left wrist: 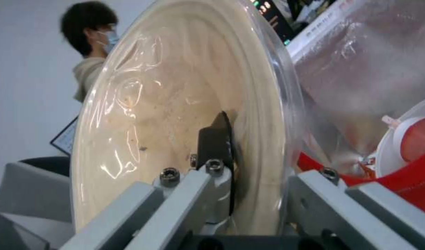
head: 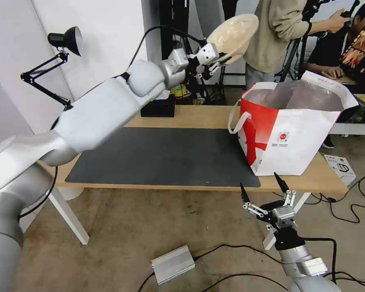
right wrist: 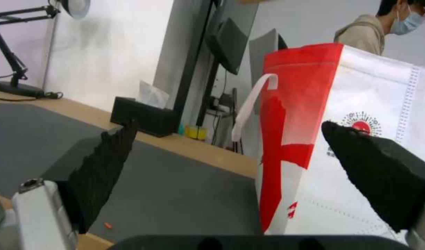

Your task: Pick up the trash from the table and place it into the takeout bag.

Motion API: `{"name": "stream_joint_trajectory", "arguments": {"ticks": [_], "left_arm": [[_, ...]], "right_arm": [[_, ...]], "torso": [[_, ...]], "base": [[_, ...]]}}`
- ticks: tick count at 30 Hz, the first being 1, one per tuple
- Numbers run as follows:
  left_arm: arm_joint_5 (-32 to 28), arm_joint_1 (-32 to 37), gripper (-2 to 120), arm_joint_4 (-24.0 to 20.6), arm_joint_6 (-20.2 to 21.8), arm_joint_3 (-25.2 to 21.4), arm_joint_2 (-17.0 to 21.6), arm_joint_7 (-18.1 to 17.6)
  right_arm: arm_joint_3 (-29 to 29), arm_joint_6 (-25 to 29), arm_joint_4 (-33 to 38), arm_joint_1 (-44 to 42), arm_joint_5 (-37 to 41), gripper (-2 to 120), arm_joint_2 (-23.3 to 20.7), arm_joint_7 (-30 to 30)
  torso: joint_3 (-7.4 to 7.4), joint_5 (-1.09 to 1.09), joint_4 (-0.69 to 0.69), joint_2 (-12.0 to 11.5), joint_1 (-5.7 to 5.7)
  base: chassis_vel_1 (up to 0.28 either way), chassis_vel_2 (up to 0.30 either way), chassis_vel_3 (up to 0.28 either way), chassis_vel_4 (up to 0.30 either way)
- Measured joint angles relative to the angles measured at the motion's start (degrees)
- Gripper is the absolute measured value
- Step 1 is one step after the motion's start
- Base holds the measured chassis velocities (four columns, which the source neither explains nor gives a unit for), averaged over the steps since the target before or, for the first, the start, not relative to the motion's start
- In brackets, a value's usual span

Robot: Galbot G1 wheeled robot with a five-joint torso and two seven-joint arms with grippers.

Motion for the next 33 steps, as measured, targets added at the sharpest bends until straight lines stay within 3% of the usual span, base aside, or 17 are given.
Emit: {"name": "stream_joint_trajectory", "arguments": {"ticks": [8,33], "left_arm": [[3.7,0.0,2,9.5,-3.3,-0.5,-7.4,1.5],[5.8,1.8,2,17.7,-3.8,-1.6,-17.7,1.4]], "right_arm": [[0.0,0.0,0.0,0.0,0.0,100,0.0,0.0],[0.0,0.0,0.0,0.0,0.0,100,0.0,0.0]], "torso": [[0.0,0.0,-0.01,0.0,0.0],[-0.01,0.0,0.0,0.0,0.0]], "base": [[0.0,0.0,0.0,0.0],[0.0,0.0,0.0,0.0]]}}
